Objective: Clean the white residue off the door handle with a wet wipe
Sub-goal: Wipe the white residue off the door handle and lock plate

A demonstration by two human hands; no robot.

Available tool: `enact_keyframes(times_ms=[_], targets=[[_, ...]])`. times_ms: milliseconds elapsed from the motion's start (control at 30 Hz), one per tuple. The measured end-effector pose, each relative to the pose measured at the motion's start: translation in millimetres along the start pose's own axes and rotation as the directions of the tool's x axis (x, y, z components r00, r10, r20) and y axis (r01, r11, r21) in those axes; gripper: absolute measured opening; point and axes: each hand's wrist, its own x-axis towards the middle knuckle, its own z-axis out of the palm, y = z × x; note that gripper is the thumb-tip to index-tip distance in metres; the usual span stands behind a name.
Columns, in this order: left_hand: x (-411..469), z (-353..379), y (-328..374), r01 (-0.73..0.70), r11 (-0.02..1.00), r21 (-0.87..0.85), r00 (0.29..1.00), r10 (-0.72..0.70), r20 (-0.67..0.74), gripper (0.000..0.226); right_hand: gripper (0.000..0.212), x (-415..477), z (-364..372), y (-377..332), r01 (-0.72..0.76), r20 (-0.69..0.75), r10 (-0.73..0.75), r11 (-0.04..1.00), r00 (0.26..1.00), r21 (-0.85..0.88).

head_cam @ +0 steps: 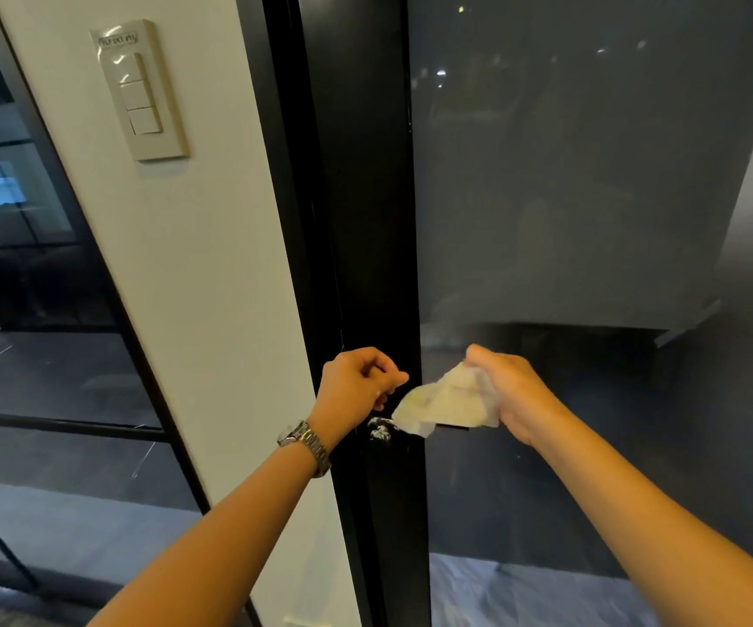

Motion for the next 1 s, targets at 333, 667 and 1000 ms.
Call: enact_keyframes(times_ms=[333, 667, 1000], targets=[[53, -43, -5, -0.573, 0.384, 0.724, 0.733, 0.635, 0.243, 0.03, 0.031, 8, 5, 23, 0.257, -0.266, -0.362, 0.898, 0.893, -0.359], [90, -48, -16, -0.589, -0.021, 0.808, 0.661, 0.562, 0.497, 0.054, 0.023, 13, 43, 57, 0.473, 0.246, -0.509, 0.382, 0.825, -0.794], [98, -44, -27, -0.538, -0.094, 0.838, 0.575, 0.686, 0.446, 0.049, 0.016, 18, 29, 80, 0.49, 0.264, -0.621, 0.224, 0.738, -0.842]])
